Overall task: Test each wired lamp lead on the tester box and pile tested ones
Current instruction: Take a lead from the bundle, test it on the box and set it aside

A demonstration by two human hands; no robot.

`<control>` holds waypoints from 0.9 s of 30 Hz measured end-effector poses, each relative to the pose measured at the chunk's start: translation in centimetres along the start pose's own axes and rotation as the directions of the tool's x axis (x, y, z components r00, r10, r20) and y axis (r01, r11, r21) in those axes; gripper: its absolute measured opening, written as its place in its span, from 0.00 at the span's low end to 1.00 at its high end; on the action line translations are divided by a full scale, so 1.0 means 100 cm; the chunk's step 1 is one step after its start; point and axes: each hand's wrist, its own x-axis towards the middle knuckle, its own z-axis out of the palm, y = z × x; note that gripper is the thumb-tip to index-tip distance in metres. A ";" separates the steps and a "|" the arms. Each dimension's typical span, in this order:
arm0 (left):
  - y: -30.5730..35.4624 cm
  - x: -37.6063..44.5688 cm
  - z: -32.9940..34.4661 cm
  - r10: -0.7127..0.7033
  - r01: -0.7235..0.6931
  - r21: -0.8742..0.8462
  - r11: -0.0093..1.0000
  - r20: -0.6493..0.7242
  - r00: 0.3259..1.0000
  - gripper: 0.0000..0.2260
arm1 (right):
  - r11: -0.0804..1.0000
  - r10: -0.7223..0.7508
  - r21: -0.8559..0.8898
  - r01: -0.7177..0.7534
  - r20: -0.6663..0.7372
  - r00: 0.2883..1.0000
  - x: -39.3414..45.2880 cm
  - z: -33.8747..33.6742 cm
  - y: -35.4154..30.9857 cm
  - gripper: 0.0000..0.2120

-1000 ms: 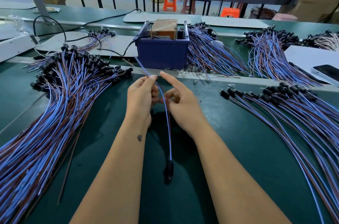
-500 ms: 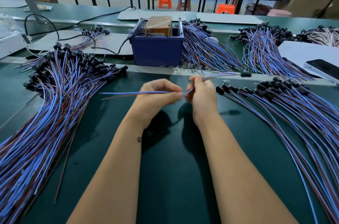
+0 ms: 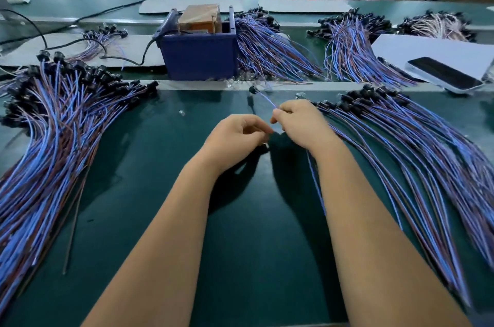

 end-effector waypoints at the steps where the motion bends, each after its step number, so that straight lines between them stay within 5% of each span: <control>1: 0.001 -0.001 0.001 -0.012 0.012 0.025 1.000 -0.006 1.000 0.09 | 0.997 0.033 -0.064 -0.032 0.015 0.999 -0.002 -0.007 0.004 0.11; 7: 0.006 -0.005 0.002 -0.080 0.083 0.104 0.991 -0.032 0.996 0.17 | 0.863 0.281 -0.421 -0.279 -0.059 0.958 -0.016 -0.049 0.028 0.06; 10: 0.009 -0.007 0.003 -0.089 0.094 0.127 0.987 -0.038 0.995 0.17 | 0.812 0.340 -0.468 -0.349 -0.107 0.934 -0.020 -0.055 0.031 0.13; 13: 0.010 -0.008 0.004 -0.085 0.090 0.137 0.986 -0.044 0.995 0.17 | 0.786 0.252 -0.541 -0.299 -0.161 0.954 -0.022 -0.047 0.022 0.01; 16: 0.006 -0.006 0.005 -0.071 0.076 0.110 0.991 -0.047 0.996 0.16 | 0.838 0.050 -0.524 -0.154 -0.207 0.977 -0.019 -0.027 0.011 0.18; 20: 0.000 -0.003 0.004 -0.037 0.041 0.051 0.998 -0.070 0.997 0.19 | 0.956 -0.078 -0.291 0.044 -0.109 0.991 -0.015 0.007 0.000 0.17; 27: -0.003 -0.003 0.003 0.001 0.001 0.036 0.999 -0.063 0.998 0.18 | 0.819 0.175 -0.484 -0.309 -0.301 0.937 -0.008 0.012 0.019 0.22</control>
